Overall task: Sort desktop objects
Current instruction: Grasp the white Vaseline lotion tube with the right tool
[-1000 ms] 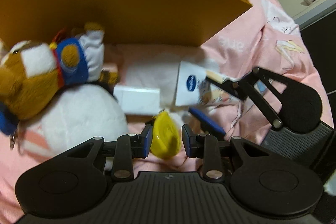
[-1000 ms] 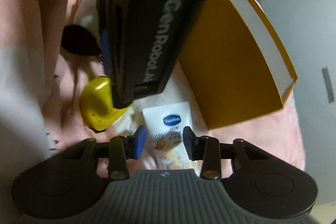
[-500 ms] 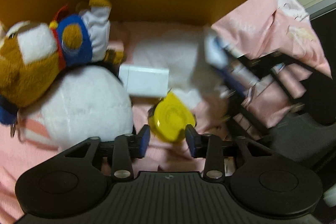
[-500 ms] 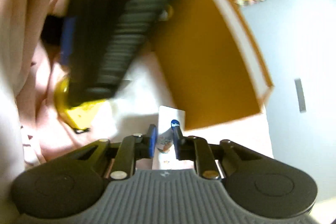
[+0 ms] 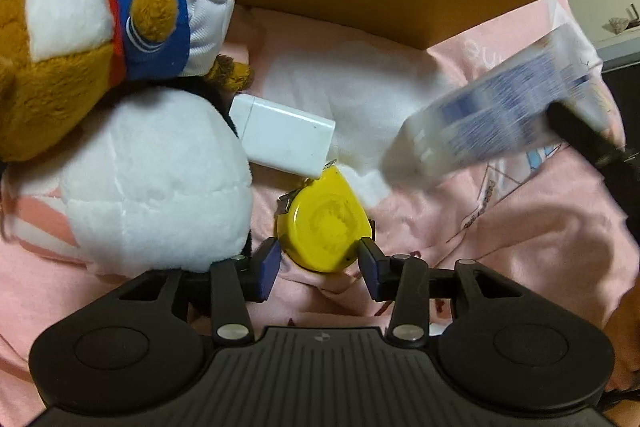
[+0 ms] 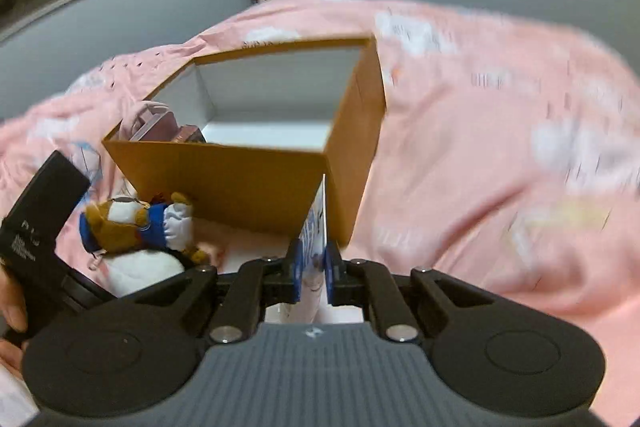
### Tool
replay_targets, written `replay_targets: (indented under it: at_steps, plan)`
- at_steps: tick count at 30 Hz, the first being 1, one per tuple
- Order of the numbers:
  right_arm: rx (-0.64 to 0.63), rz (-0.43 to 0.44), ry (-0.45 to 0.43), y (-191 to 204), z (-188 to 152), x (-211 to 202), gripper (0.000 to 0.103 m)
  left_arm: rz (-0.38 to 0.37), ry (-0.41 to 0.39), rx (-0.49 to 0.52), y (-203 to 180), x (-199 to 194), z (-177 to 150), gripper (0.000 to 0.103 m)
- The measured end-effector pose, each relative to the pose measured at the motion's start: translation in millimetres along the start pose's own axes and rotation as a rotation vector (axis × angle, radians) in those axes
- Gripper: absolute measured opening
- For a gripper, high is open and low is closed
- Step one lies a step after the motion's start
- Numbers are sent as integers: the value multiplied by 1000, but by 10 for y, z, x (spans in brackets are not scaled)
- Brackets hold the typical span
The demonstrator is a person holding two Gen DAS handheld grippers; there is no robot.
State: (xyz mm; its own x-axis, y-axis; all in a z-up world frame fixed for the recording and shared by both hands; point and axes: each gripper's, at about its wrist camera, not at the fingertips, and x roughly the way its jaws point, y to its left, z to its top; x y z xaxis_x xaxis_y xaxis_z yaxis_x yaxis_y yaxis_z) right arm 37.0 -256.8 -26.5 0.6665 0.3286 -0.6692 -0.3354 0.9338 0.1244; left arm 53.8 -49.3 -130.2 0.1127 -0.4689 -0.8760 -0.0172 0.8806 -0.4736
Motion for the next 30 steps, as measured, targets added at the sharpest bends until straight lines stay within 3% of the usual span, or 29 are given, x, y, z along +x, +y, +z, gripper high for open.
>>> replay_targets:
  at_steps: [3,10,16,20,26,30]
  plan:
    - [50,-17,56,-32,-191,107,11,-28,-38,-3,31,-70,-34,42]
    - [54,9,82,-17,-265,139,12,-93,-121,66,-62,-204,-79,41]
    - [11,-9,81,24,-282,178,13,-26,-150,105,-216,-107,16,41]
    - [-4,-7,93,30,-278,201,14,-37,-158,86,-187,-110,43,41]
    - [-21,-19,91,19,-238,155,12,-46,-168,90,-170,-75,63,30]
    - [1,-16,91,-21,-232,94,13,-75,-212,177,-286,-138,15,28]
